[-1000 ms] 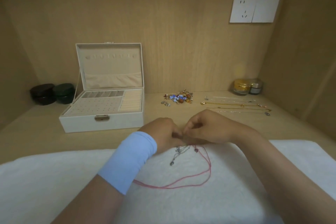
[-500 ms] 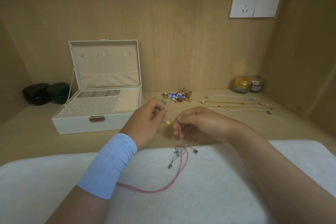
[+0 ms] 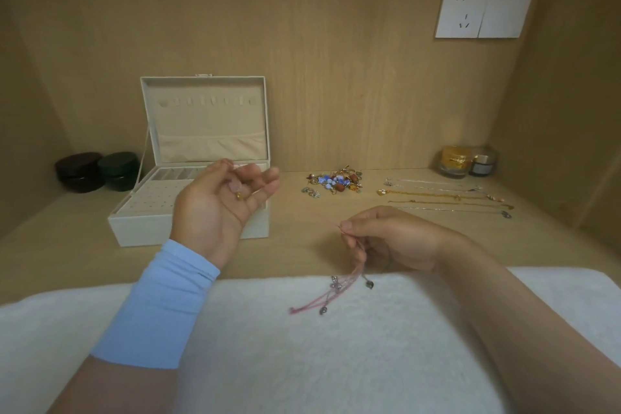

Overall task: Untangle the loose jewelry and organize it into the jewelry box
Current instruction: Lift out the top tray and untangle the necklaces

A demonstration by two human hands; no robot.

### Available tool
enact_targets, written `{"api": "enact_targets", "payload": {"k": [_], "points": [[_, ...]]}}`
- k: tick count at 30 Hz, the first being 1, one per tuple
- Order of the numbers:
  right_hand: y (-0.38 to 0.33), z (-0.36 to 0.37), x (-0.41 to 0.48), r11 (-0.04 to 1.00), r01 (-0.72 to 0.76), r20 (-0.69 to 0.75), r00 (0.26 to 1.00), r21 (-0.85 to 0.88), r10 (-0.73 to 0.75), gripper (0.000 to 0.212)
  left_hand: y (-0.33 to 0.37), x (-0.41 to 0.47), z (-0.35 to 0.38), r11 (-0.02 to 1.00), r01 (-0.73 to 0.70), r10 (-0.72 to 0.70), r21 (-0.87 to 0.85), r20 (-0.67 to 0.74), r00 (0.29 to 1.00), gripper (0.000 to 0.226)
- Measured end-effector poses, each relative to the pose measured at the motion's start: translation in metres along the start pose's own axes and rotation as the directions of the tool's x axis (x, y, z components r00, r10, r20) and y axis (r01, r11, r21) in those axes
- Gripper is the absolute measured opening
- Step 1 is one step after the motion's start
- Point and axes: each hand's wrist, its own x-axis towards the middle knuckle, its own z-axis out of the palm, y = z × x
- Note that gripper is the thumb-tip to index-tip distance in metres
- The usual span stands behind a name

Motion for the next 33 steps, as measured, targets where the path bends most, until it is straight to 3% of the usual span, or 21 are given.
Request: {"api": "enact_targets", "payload": {"k": [2,3,4,5,6,7,8,9,11,14,20,22,25,27,29,30,31,33], "points": [[0.000,-0.001,0.000,1.000,-0.010,-0.004,1.000,-0.019,0.010,0.026,0.008,0.001,-0.002,0.998,0.056,-0.058,-0.039,-0.060,0.996,0.031],[0.001,-0.002,0.000,1.000,-0.006,-0.011,1.000,-0.024,0.006,0.025,0.011,0.002,-0.003,0.996,0.075,-0.071,0.039,-0.087,0.994,0.030],[0.001,-0.002,0.000,1.000,0.006,-0.016,1.000,-0.021,-0.006,0.025,0.013,0.002,-0.003,0.976,0.077,-0.058,0.202,-0.102,0.993,0.031],[0.002,-0.002,0.000,1.000,0.020,-0.018,1.000,-0.010,-0.020,0.024,0.014,0.001,-0.002,0.894,0.066,-0.025,0.443,-0.098,0.995,0.031],[0.002,-0.002,0.000,1.000,0.027,-0.018,0.999,0.004,-0.027,0.024,0.015,-0.002,0.000,0.714,0.044,0.002,0.699,-0.065,0.998,0.030],[0.002,-0.003,0.000,0.999,0.030,-0.015,0.999,0.018,-0.030,0.024,0.015,-0.006,0.002,0.452,0.011,-0.004,0.892,-0.010,1.000,0.028],[0.002,-0.003,0.000,0.999,0.029,-0.013,1.000,0.028,-0.028,0.024,0.015,-0.011,0.004,0.187,-0.034,-0.060,0.982,0.046,0.997,0.023],[0.002,-0.004,0.000,0.999,0.024,-0.013,1.000,0.036,-0.023,0.024,0.014,-0.016,0.007,-0.017,-0.083,-0.146,0.996,0.080,0.986,0.018],[0.002,-0.004,-0.001,0.999,-0.004,-0.020,1.000,0.050,0.006,0.022,0.014,-0.024,0.012,-0.222,-0.133,-0.306,0.966,0.060,0.950,0.014],[0.000,-0.005,-0.004,0.999,-0.033,-0.021,0.999,0.038,0.034,0.020,0.017,-0.027,0.006,-0.349,-0.137,-0.416,0.927,-0.022,0.909,0.019],[0.001,0.002,-0.001,0.998,-0.020,0.009,1.000,-0.063,0.020,0.018,0.022,-0.027,-0.013,-0.338,-0.114,-0.460,0.934,-0.058,0.886,0.017],[-0.001,0.005,-0.002,0.997,0.002,0.026,1.000,-0.080,0.000,0.018,0.018,-0.030,-0.011,-0.332,-0.161,-0.497,0.929,-0.027,0.867,0.009],[-0.004,0.009,-0.002,0.983,0.042,0.026,0.999,-0.180,-0.038,0.018,0.006,-0.029,-0.003,-0.360,-0.280,-0.426,0.890,0.110,0.898,0.021],[-0.003,0.012,-0.001,0.975,0.060,0.040,0.998,-0.212,-0.052,0.016,-0.007,-0.030,0.009,-0.180,-0.284,-0.368,0.942,0.203,0.907,0.029],[-0.001,0.014,0.001,0.977,0.060,0.034,0.998,-0.203,-0.054,0.018,-0.023,-0.029,0.019,0.121,-0.212,-0.422,0.970,0.244,0.873,0.036],[-0.001,0.014,0.001,0.979,0.054,0.024,0.998,-0.194,-0.050,0.019,-0.031,-0.027,0.022,0.219,-0.158,-0.454,0.963,0.244,0.857,0.036],[0.000,0.014,0.001,0.981,0.048,0.018,0.999,-0.187,-0.045,0.022,-0.038,-0.025,0.021,0.238,-0.130,-0.466,0.963,0.230,0.854,0.035],[0.000,0.011,0.000,0.981,0.039,0.014,0.999,-0.191,-0.037,0.028,-0.044,-0.019,0.017,0.127,-0.156,-0.437,0.980,0.197,0.878,0.032]]}}
